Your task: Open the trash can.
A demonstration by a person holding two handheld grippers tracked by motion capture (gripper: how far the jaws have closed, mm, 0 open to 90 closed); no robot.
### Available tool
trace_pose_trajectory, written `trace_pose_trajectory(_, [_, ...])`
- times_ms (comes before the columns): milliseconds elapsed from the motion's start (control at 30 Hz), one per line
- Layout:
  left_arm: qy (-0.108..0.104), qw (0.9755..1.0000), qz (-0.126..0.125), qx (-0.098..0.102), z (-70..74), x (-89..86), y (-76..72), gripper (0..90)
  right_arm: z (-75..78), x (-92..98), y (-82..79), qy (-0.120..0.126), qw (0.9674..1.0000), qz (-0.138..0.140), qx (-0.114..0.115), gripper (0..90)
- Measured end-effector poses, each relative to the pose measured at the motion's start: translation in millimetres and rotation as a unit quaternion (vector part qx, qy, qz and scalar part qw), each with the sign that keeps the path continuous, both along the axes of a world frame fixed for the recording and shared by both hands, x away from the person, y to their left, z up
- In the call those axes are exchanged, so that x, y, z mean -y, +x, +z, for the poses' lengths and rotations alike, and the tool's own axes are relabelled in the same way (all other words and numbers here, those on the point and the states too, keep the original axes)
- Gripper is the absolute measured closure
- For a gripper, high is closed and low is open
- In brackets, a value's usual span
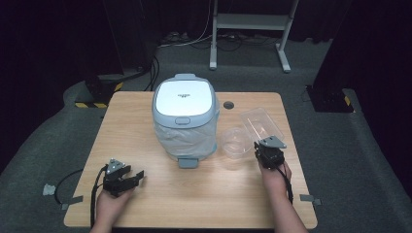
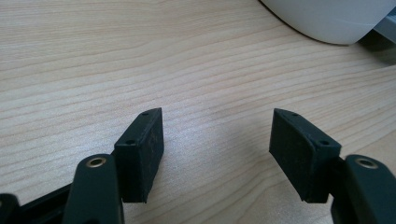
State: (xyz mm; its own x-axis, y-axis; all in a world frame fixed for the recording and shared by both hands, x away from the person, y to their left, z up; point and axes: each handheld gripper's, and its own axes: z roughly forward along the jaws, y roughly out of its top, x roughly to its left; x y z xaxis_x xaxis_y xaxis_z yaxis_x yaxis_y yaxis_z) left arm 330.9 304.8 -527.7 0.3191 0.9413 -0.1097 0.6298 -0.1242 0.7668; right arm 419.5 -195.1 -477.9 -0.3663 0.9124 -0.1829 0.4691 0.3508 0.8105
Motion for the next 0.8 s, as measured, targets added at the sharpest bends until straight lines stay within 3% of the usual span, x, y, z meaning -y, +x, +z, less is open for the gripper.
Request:
trace_pose_trajectory(300, [-0.001, 1.0000, -0.001, 0.000, 0.0, -0.2, 0.0, 35.1, 2.4, -3.0, -1.4, 0.006, 0.9999, 0.009, -0.002, 85.9])
trace_pose_trajectory(433, [-0.001, 1.0000, 0.000, -0.001, 0.0, 0.3, -0.1, 35.1, 6.3, -2.1, -9.9, 0.017, 0.9998, 0.014, 0.001, 89.8])
trace_pose_trajectory(567, [0.000, 1.0000, -0.001, -0.001, 0.0, 0.5, -0.1, 35.2, 7.3, -2.4, -16.8, 0.011, 0.9998, 0.015, 0.006, 89.7])
trace_pose_trajectory(700, [0.001, 1.0000, -0.001, -0.001, 0.0, 0.9, -0.4, 35.2, 12.1, 14.3, -9.9, 0.026, 0.9994, -0.021, 0.014, 81.3])
trace_pose_trajectory(767, [0.000, 1.0000, -0.002, -0.001, 0.0, 0.8, -0.5, 35.2, 12.7, 24.0, -2.6, 0.033, 0.9983, -0.047, 0.011, 68.7])
trace_pose_trajectory(800, [0.000, 1.0000, -0.002, -0.001, 0.0, 0.8, -0.5, 35.2, 12.7, 24.0, -2.6, 0.033, 0.9983, -0.047, 0.011, 68.7])
